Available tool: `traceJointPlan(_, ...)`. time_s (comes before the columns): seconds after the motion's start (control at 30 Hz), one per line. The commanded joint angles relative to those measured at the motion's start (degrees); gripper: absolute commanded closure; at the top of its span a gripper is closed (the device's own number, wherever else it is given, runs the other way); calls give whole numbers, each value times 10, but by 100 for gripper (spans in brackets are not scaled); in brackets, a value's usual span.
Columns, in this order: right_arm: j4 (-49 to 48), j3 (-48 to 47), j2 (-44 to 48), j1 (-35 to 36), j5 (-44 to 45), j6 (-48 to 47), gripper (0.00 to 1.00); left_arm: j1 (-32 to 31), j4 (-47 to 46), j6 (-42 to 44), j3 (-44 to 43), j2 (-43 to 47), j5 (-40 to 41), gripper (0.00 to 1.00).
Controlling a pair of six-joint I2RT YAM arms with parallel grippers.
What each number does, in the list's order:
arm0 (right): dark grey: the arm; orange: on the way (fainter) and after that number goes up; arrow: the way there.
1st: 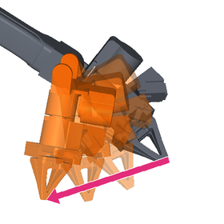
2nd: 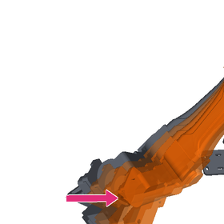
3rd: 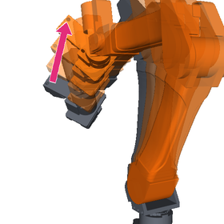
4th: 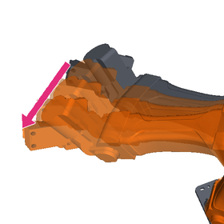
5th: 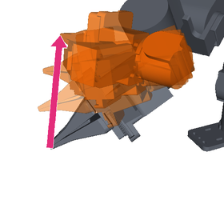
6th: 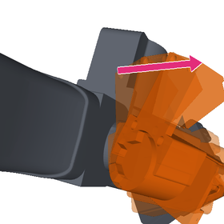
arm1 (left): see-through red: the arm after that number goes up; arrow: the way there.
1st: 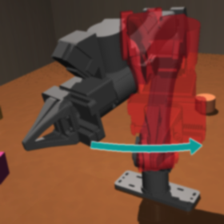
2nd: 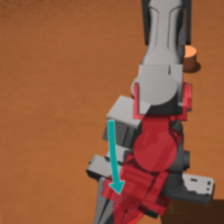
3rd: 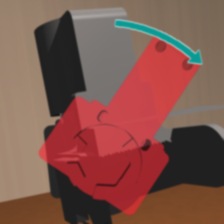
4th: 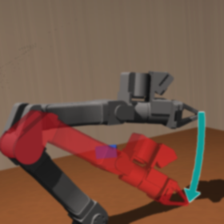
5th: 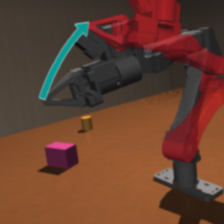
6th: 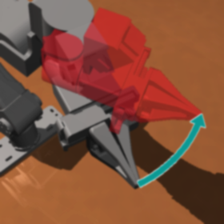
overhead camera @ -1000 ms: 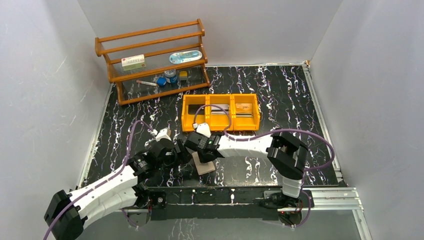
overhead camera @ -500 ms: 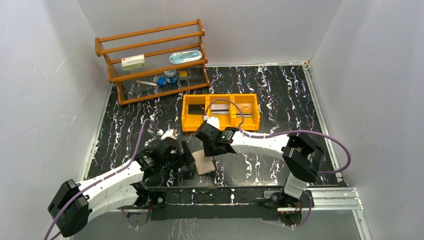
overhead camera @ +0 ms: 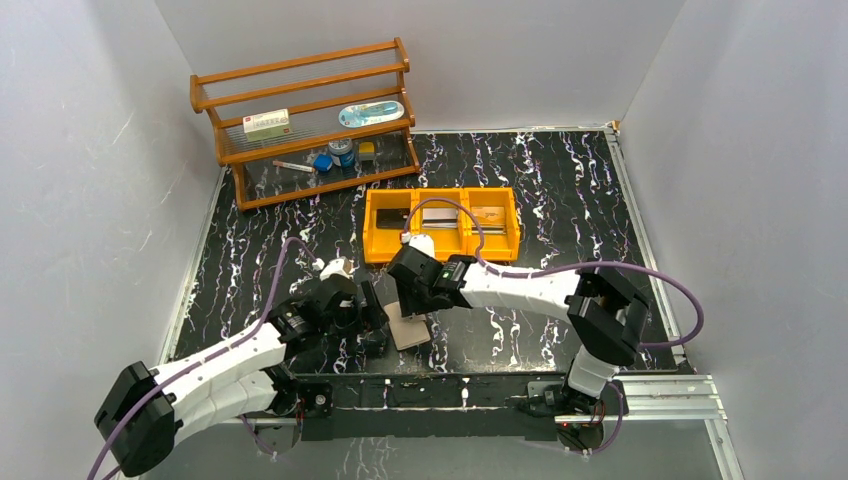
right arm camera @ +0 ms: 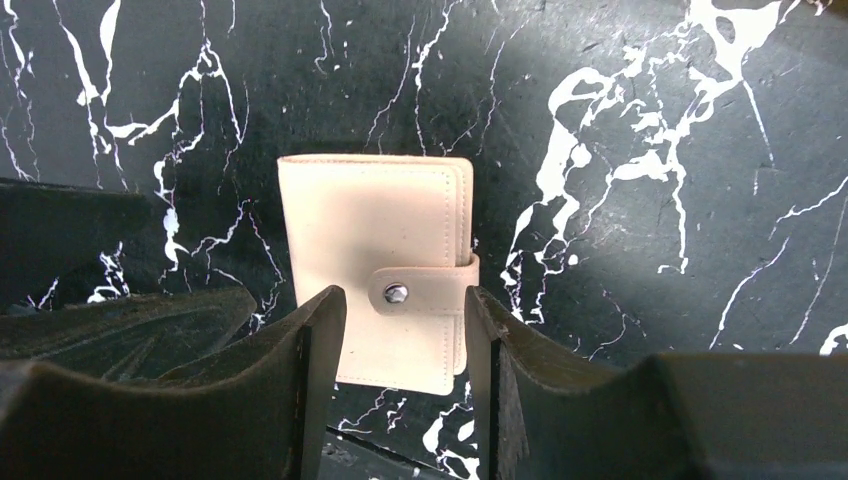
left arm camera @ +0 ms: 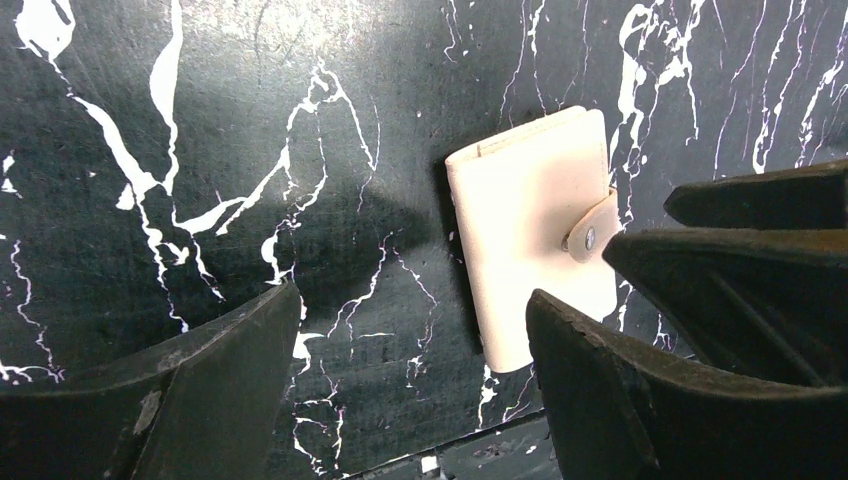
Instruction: Take the credit cards out of the card holder
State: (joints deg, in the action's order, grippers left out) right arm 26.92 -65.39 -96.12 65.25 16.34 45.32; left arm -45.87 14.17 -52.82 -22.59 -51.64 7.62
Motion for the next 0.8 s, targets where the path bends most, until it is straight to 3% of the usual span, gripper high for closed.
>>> traceJointPlan(0.0,-5,-27,-8,9,4,-5,44,-1,23,-8,-22,18,23,18)
traceJointPlan(0.4,80,-69,-74,20,82,-4,45,-1,35,-17,-15,33,33,17)
traceJointPlan(0.57,75,-28,-16,19,112,26,59,-1,34,-13,-22,16,30,16)
traceJointPlan(0.77,75,-17,-3,16,115,31,65,-1,34,-13,-25,16,27,16)
